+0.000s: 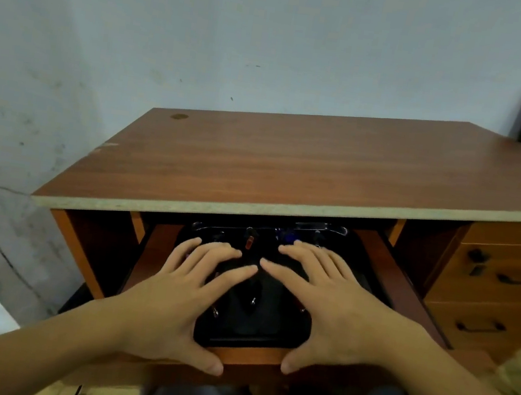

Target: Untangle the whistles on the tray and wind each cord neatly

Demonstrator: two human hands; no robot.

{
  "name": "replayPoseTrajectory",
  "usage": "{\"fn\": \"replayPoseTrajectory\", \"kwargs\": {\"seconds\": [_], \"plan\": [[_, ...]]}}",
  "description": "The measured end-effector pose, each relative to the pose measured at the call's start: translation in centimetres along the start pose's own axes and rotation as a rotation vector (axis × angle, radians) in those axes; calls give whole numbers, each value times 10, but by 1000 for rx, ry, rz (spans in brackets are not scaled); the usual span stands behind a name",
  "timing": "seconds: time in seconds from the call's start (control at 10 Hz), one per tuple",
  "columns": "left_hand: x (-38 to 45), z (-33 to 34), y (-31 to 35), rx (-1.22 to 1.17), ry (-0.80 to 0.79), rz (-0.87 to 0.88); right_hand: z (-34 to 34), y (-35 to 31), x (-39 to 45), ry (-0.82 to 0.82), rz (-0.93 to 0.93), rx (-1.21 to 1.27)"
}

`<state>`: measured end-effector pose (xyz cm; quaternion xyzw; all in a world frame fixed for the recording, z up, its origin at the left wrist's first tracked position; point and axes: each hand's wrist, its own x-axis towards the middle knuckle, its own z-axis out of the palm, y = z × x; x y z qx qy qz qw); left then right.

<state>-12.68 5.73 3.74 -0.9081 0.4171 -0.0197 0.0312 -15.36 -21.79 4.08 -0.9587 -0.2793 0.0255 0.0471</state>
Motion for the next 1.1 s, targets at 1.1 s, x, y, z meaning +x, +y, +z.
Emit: {"fn": "replayPoseTrajectory", "kwargs": {"seconds": [1.1], "plan": [[118,11,-85,456,309,-165,16,47,134,527,188,-247]]}}
